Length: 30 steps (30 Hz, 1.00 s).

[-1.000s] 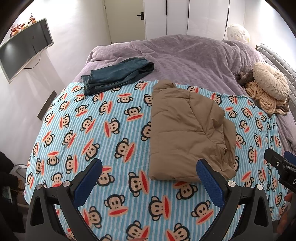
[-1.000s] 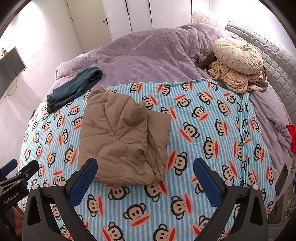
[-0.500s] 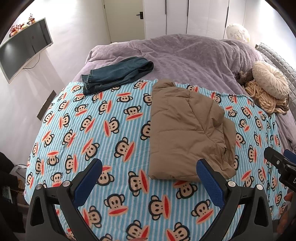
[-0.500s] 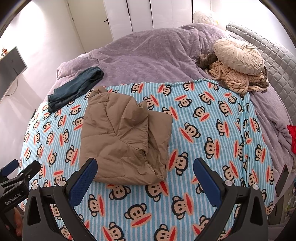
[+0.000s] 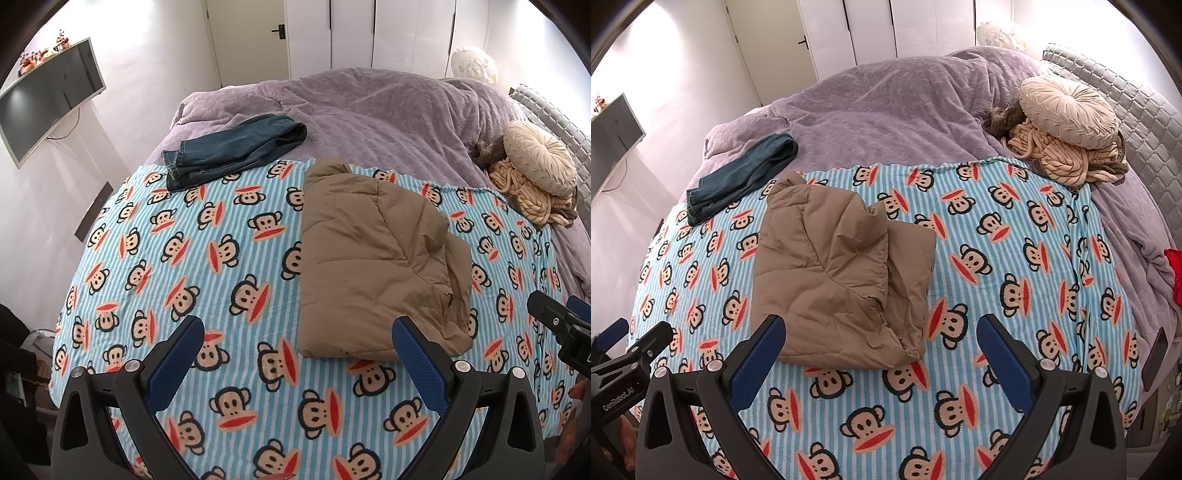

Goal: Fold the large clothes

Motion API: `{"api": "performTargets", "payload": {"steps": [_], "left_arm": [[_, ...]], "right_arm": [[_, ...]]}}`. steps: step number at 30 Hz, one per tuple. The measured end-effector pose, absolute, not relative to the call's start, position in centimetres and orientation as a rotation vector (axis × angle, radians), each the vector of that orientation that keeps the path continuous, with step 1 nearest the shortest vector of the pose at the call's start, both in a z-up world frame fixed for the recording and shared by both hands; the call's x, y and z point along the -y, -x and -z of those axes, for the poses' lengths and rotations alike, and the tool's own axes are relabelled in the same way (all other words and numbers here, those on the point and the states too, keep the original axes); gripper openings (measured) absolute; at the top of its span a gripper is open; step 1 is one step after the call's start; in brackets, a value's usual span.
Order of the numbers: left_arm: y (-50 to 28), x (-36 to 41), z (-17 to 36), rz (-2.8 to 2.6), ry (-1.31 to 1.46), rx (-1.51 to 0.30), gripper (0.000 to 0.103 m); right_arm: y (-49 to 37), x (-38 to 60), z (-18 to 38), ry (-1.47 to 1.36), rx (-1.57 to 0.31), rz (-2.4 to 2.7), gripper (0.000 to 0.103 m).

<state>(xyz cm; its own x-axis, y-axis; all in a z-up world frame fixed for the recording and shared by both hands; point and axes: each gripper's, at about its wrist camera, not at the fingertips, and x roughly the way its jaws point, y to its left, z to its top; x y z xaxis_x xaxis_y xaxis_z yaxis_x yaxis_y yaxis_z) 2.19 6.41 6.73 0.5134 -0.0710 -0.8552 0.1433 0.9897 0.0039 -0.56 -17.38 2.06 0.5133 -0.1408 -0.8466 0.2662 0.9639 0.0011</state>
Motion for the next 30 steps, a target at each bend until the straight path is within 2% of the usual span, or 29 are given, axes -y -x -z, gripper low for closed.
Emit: {"api": "performTargets", "payload": {"steps": [30], "left_arm": [[-2.94, -6.67, -6.8, 0.148, -0.084, -1.018, 0.102]], "right_arm": [[0.25, 16.81, -1.96, -0.134, -1.004, 0.242, 0.103]]}}
